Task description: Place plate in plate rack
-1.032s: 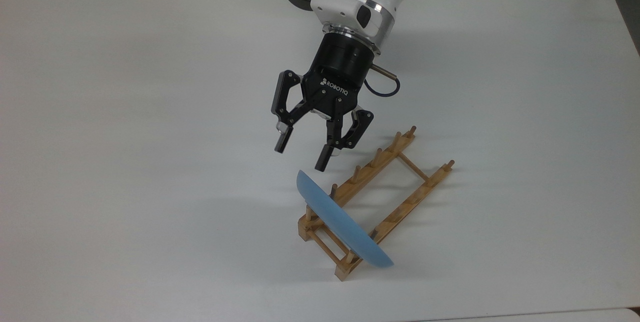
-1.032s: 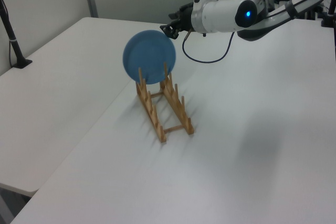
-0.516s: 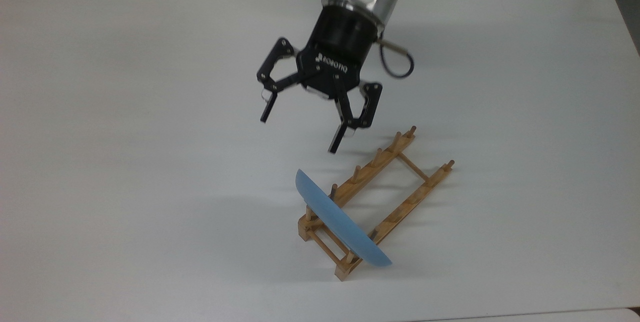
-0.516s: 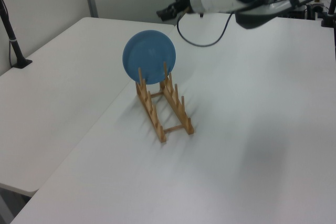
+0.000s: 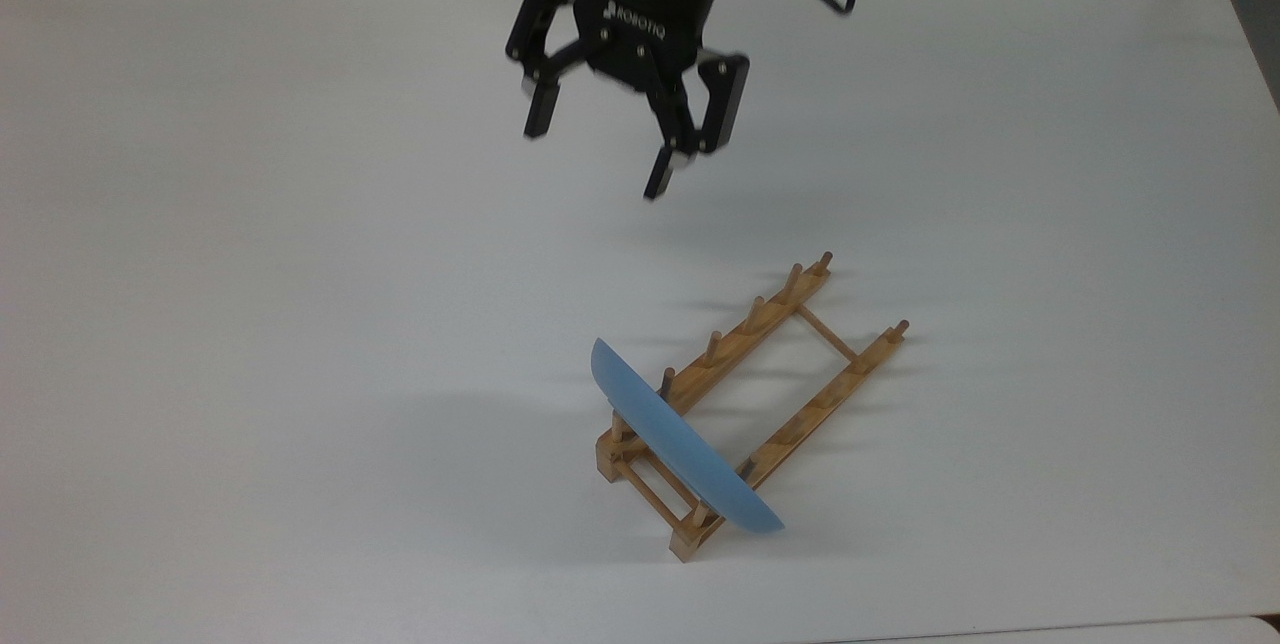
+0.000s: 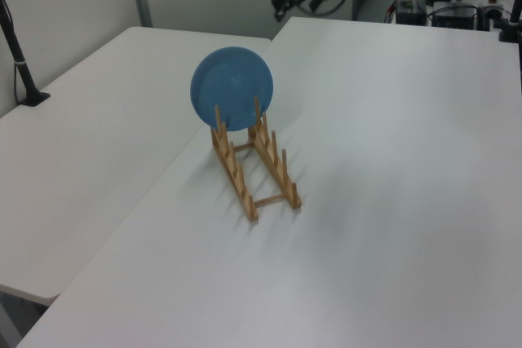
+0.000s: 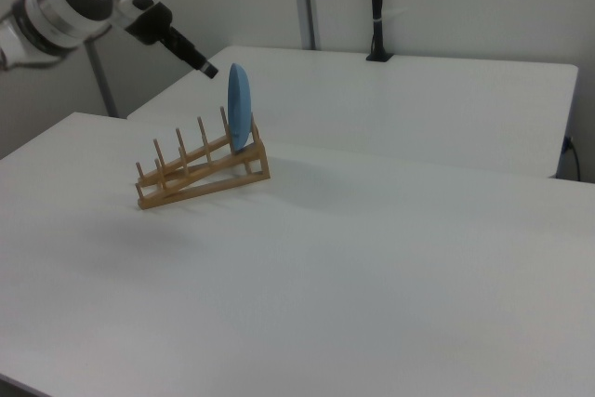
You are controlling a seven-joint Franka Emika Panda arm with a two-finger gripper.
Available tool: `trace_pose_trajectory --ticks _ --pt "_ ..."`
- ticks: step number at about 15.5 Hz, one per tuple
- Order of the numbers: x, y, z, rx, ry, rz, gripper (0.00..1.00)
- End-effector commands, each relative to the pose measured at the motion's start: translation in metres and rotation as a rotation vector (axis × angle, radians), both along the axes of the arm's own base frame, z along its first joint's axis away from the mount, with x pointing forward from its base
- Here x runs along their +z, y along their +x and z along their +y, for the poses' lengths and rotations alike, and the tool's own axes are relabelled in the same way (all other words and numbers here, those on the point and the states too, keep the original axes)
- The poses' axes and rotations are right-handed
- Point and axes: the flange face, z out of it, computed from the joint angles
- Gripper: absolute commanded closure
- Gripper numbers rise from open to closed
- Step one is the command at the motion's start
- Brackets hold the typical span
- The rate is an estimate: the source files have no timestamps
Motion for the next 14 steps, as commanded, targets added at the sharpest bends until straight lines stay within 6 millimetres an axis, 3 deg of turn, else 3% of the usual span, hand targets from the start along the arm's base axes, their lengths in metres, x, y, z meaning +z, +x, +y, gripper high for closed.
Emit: trace_pose_trajectory --ticks 1,5,8,10,14 --pt "0.03 -0.04 -0.008 0.006 0.111 0.188 0.0" --pt "0.047 -0.083 -0.043 -0.011 0.197 0.418 0.0" --pt "0.037 -0.107 -0.078 -0.005 0.296 0.636 0.0" --pt "0.045 -0.122 -0.097 0.06 0.326 0.69 0.0" --pt "0.046 -0.121 -0.114 0.357 0.244 0.688 0.0"
